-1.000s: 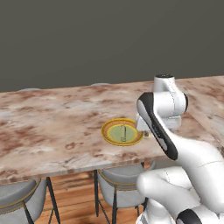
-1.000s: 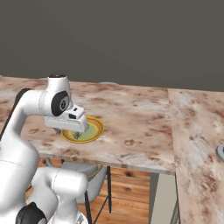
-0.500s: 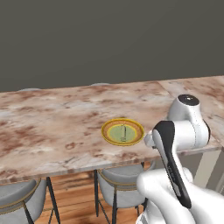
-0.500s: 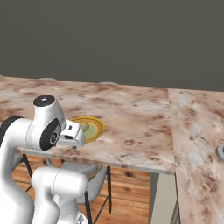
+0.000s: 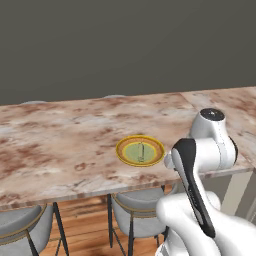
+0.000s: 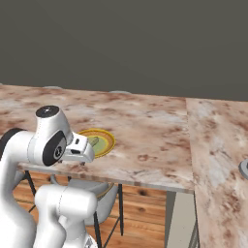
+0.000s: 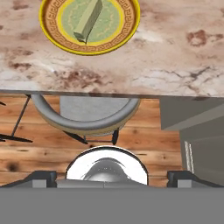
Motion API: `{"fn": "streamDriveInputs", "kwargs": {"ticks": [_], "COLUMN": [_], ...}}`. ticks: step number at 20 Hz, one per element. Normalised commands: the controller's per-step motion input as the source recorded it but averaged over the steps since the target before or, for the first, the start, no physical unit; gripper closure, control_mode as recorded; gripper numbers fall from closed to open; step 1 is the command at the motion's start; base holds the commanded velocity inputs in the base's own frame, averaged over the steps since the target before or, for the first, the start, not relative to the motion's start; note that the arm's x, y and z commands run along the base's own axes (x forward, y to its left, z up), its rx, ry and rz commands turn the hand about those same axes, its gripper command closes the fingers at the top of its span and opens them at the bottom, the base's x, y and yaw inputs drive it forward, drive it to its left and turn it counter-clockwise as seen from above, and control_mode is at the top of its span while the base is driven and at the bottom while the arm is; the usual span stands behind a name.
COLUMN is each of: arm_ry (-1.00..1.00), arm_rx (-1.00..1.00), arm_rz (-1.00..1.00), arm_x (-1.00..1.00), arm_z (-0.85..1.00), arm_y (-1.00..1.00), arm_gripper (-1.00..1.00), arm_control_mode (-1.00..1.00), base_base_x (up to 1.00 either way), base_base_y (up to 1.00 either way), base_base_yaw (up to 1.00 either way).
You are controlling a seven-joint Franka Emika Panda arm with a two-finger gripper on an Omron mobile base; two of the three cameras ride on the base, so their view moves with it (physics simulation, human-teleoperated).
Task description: Retrieve the butter from the fridge and place it on a plate on the dining table. Then retrieve the butter knife by the fridge and place it near the plate.
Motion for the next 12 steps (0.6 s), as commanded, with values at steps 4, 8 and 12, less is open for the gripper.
{"fn": "streamDriveInputs", "kwargs": {"ticks": [4,8,12], "arm_ry": [0.0,0.0,0.0], "arm_rx": [0.0,0.0,0.0], "arm_rz": [0.0,0.0,0.0], "arm_x": [-0.03,-0.46,-0.15], "arm_z": [0.0,0.0,0.0], "arm_y": [0.11,0.68,0.21], "arm_gripper": [-1.0,-1.0,-1.0], "arm_control_mode": [-1.0,-1.0,1.0], "base_base_x": [0.0,0.0,-0.49], "base_base_y": [0.0,0.0,0.69], "base_base_yaw": [0.0,0.0,0.01]}}
